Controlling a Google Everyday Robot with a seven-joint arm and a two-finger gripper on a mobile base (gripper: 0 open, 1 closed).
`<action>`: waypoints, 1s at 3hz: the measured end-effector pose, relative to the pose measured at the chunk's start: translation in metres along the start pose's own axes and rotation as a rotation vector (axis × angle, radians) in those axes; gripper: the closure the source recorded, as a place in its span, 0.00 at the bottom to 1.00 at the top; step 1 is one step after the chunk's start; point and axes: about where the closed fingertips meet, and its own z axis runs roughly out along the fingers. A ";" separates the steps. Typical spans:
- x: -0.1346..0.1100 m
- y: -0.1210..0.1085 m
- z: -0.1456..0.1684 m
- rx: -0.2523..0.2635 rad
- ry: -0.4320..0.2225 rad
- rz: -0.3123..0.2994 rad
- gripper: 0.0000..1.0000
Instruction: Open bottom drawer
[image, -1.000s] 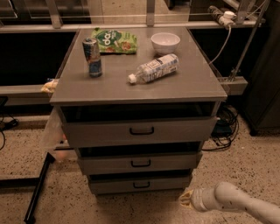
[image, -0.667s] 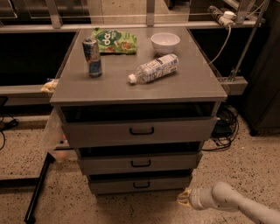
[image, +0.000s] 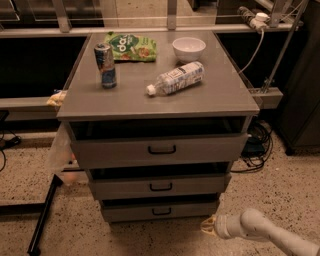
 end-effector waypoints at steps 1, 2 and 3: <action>0.003 -0.012 0.021 -0.003 -0.036 -0.010 0.62; 0.004 -0.020 0.035 -0.012 -0.060 -0.017 0.38; 0.004 -0.025 0.044 -0.009 -0.076 -0.023 0.16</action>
Offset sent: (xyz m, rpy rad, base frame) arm 0.0459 0.0139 -0.0335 0.0730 -0.0228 0.0457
